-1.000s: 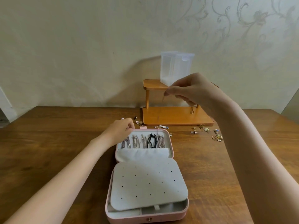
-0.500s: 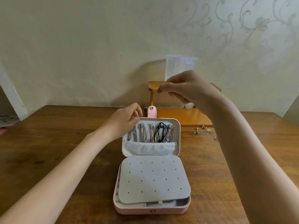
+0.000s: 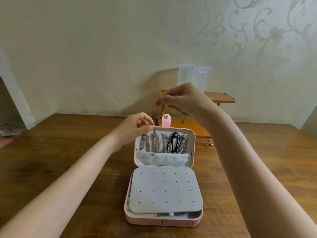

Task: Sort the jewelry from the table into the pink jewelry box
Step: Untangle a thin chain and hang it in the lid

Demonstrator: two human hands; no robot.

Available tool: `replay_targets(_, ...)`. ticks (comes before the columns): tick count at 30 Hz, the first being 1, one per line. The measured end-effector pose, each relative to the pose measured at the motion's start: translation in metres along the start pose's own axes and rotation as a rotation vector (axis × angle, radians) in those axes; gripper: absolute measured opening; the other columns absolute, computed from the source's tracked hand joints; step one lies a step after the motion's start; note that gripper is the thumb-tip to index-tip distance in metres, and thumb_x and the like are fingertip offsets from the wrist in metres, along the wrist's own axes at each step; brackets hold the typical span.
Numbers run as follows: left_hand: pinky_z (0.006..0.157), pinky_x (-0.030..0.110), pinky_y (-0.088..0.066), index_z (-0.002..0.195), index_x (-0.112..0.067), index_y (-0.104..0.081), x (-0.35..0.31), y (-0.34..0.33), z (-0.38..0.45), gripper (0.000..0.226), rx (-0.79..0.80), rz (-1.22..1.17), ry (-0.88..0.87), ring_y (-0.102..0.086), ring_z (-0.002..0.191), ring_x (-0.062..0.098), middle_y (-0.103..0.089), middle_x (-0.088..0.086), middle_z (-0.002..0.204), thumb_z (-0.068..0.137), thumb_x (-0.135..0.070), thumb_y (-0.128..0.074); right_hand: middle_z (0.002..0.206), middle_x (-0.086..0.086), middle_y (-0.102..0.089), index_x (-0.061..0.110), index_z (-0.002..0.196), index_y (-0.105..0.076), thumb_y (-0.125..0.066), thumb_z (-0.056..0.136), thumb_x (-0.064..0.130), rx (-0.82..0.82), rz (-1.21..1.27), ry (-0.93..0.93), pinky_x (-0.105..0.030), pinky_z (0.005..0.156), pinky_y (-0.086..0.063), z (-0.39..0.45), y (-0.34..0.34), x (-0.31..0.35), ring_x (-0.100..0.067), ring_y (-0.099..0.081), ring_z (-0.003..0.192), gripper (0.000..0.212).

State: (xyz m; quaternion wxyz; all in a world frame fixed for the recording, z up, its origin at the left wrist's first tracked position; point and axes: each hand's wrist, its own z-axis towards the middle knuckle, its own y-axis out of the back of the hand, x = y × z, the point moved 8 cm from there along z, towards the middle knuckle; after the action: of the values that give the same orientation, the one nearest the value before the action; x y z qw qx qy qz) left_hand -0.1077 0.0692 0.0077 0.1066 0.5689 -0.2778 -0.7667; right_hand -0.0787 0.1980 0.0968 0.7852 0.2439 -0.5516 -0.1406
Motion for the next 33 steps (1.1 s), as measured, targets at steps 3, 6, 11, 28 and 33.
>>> replay_targets(3, 0.078, 0.023, -0.045, 0.097, -0.017, -0.061, 0.006, -0.001, -0.002, 0.008, -0.004, -0.113, 0.049, -0.059, 0.092, 0.017, -0.063, 0.008, 0.098, 0.090, -0.021, -0.059, 0.054, -0.002, -0.044, 0.005, 0.085, -0.073, -0.063, 0.087, 0.016, 0.002, -0.008, 0.005, -0.013, 0.035, -0.022, 0.001, -0.004, 0.001, -0.004, -0.027, 0.036, 0.015)
replay_targets(6, 0.079, 0.022, -0.046, 0.096, -0.016, -0.061, 0.006, -0.004, -0.003, 0.007, 0.007, -0.135, 0.055, -0.060, 0.094, 0.018, -0.064, 0.010, 0.098, 0.091, -0.019, -0.056, 0.056, -0.003, -0.045, 0.006, 0.085, -0.073, -0.063, 0.087, 0.017, -0.001, -0.004, 0.005, -0.014, 0.036, -0.023, 0.002, -0.003, 0.003, -0.009, -0.028, 0.043, 0.015)
replay_targets(11, 0.076, 0.020, -0.045, 0.096, -0.015, -0.061, 0.004, -0.005, -0.003, 0.008, 0.000, -0.129, 0.055, -0.059, 0.093, 0.018, -0.064, 0.009, 0.094, 0.092, -0.018, -0.055, 0.057, -0.004, -0.046, 0.007, 0.083, -0.073, -0.063, 0.087, 0.017, 0.006, -0.018, -0.010, -0.015, 0.036, -0.023, 0.004, -0.004, 0.000, -0.010, -0.029, 0.044, 0.014)
replay_targets(28, 0.077, 0.024, -0.048, 0.096, -0.014, -0.062, 0.006, -0.003, 0.000, 0.009, -0.034, -0.120, 0.070, -0.061, 0.092, 0.022, -0.065, 0.012, 0.097, 0.089, -0.019, -0.060, 0.057, -0.004, -0.046, 0.003, 0.087, -0.073, -0.063, 0.086, 0.015, -0.031, 0.008, -0.024, -0.013, 0.036, -0.023, 0.008, -0.005, -0.011, -0.009, -0.029, 0.044, 0.015)
replay_targets(33, 0.082, 0.031, -0.050, 0.096, -0.015, -0.063, 0.009, -0.002, -0.001, 0.011, -0.011, -0.154, 0.088, -0.062, 0.093, 0.023, -0.067, 0.009, 0.100, 0.089, -0.022, -0.059, 0.054, 0.003, -0.047, 0.001, 0.087, -0.073, -0.063, 0.086, 0.014, -0.028, -0.007, -0.010, -0.010, 0.037, -0.026, 0.008, -0.009, -0.013, -0.001, -0.034, 0.034, 0.016)
